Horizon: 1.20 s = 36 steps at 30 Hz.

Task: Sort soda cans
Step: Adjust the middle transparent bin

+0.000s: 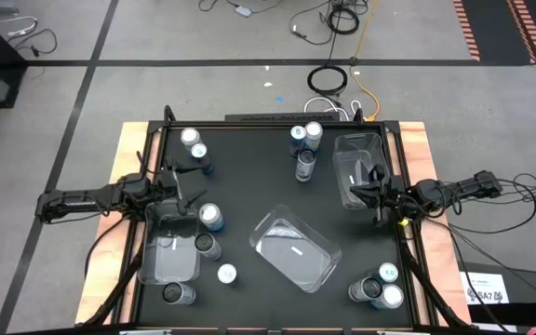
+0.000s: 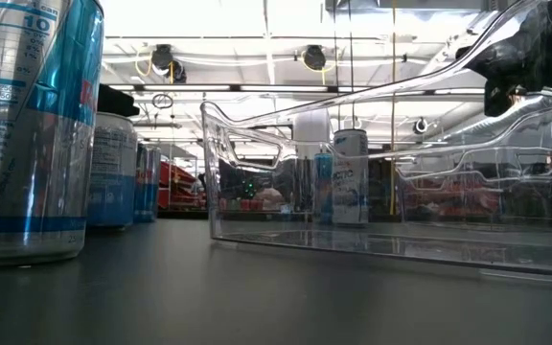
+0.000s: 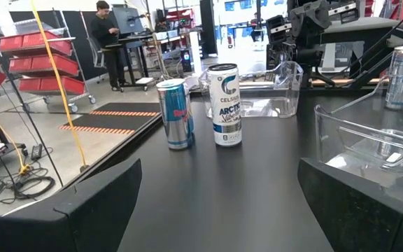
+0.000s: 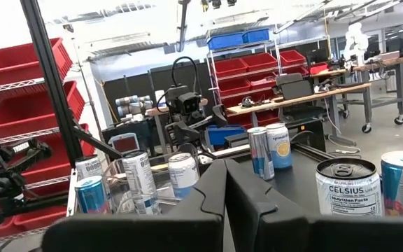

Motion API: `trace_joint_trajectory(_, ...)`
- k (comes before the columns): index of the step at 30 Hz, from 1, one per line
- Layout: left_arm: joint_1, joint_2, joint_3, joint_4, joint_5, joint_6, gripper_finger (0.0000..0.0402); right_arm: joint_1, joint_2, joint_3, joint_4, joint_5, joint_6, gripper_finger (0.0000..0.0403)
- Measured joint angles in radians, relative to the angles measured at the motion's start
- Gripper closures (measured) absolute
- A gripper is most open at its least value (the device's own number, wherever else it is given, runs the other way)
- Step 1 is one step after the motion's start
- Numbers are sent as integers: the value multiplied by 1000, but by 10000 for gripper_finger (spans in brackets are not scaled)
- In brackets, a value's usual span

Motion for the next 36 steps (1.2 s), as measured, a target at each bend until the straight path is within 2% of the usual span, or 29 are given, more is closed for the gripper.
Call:
trace_joint_trajectory(8,0,0,0,0,0,0,11,0,14,32,-14,4,76,403)
trace_joint_trajectory(13,0,0,1,0,0,0,11,0,83,128,-169,67,127,403)
trace_joint_trajectory(18,0,0,1,0,0,0,11,0,218,287,-450,190,272,403)
trace_joint_trajectory(23,0,0,2,0,0,0,11,0,385,442,-654,299,448,403)
trace_joint_trajectory(30,0,0,2,0,0,0,11,-34,614,603,-705,317,545,403)
trace_joint_trajectory(36,0,0,2,0,0,0,11,-53,735,720,-703,317,586,403)
